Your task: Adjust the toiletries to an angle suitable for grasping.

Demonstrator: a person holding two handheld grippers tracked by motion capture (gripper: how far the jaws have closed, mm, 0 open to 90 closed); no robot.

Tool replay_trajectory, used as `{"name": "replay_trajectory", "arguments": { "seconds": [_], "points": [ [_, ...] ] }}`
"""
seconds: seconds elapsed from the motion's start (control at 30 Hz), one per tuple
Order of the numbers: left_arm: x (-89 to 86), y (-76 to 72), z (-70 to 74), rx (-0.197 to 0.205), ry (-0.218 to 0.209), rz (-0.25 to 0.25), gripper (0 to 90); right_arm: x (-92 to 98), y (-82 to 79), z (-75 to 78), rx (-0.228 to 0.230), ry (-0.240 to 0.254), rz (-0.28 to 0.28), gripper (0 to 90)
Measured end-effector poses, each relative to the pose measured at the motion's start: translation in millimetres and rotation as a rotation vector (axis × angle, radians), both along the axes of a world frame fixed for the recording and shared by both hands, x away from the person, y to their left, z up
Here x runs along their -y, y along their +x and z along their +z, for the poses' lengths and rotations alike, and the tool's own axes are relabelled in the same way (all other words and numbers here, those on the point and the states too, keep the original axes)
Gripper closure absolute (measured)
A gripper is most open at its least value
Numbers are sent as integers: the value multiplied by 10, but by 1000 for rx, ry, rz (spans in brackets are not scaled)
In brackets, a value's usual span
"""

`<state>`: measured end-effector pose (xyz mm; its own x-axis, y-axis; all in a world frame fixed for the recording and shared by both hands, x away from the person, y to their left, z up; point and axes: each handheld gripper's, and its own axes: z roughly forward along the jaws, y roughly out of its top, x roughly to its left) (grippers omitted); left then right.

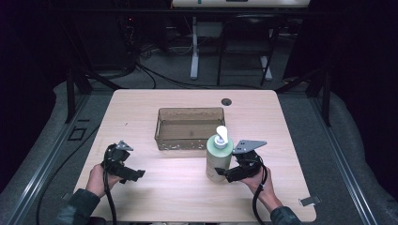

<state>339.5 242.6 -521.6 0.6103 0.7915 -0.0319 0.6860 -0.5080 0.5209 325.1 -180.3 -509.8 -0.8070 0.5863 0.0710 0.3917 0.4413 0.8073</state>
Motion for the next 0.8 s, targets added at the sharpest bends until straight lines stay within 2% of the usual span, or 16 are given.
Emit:
{"name": "replay_trajectory", "arguments": {
  "seconds": [0.8],
  "points": [
    [13, -6, 10, 4, -10, -15, 2, -305, 168, -18, 4, 14, 77, 136]
  ]
}}
